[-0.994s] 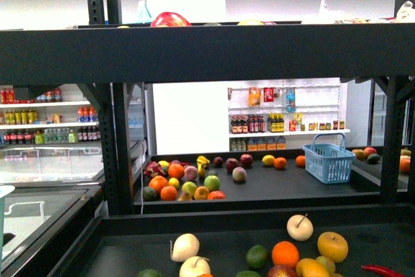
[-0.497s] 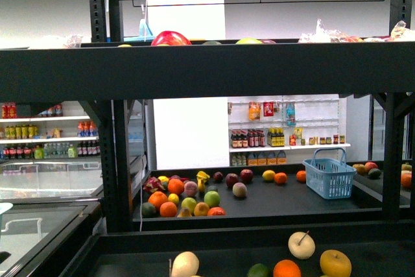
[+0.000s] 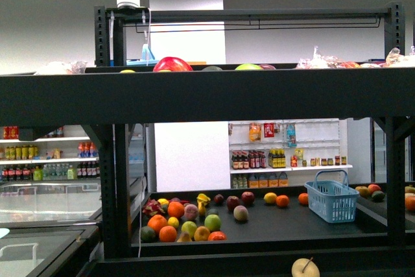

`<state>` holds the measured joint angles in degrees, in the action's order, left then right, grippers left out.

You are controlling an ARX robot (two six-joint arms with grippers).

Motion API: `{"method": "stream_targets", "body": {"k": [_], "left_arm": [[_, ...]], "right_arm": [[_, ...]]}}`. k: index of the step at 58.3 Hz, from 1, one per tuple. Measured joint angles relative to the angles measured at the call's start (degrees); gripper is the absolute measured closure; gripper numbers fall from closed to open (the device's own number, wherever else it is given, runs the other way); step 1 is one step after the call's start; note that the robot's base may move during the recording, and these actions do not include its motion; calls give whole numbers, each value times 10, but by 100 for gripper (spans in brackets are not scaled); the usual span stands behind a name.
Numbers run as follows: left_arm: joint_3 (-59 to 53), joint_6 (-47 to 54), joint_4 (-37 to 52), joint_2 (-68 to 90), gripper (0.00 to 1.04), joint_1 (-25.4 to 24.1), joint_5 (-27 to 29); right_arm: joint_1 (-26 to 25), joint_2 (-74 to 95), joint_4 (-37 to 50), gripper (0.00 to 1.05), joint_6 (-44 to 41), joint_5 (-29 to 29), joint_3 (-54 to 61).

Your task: Pick lemon from shelf

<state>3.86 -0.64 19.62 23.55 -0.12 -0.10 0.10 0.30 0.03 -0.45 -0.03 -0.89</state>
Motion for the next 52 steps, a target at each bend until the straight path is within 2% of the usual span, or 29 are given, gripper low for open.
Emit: {"method": "stream_targets", "body": {"k": [43,48,52], "left_arm": [[-31,0,-94,-134,102,0,1],[-31,0,-184,-206,102,0,1],[-31,0,-194,-230,102,0,1]], "right_arm": [[0,0,0,7,0,0,0],[0,0,0,7,0,0,0],[0,0,0,7,0,0,0]]}}
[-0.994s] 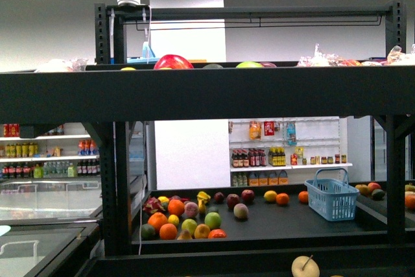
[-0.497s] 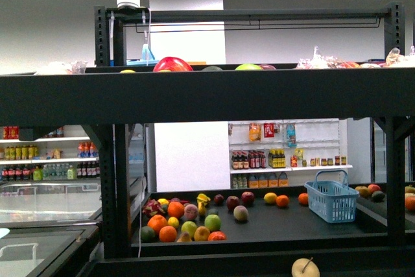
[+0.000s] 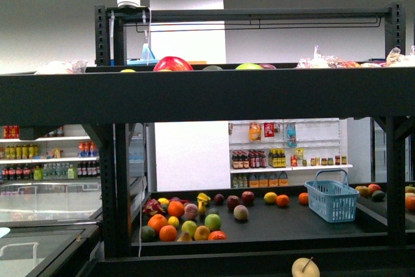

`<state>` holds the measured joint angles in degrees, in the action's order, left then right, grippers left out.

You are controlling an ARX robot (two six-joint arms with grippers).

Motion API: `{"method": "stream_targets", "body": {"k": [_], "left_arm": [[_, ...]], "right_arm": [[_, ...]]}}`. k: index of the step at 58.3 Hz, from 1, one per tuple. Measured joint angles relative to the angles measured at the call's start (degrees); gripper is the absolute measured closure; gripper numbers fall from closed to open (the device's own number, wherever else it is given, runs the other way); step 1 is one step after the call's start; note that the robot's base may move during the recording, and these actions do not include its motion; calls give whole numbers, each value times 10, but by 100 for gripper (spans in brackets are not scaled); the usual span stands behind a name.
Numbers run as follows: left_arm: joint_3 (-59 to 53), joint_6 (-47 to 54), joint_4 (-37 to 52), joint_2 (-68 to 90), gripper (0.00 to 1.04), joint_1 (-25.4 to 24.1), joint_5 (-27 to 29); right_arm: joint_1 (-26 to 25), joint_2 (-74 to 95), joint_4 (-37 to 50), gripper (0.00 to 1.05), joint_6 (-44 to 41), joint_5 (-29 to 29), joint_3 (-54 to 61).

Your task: Pick lemon from shelf

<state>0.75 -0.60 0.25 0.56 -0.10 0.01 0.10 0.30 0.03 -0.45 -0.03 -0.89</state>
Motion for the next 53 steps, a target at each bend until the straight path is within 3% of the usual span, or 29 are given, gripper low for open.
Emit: {"method": "stream_targets", "body": {"k": [8,34,53], "left_arm": [[0,0,-2,-2,100,0,0],[0,0,-2,-2,8,0,0],[0,1,-2,-2,8,0,0]], "right_arm": [[0,0,0,7,0,0,0],[0,0,0,7,0,0,0],[0,0,0,7,0,0,0]]}}
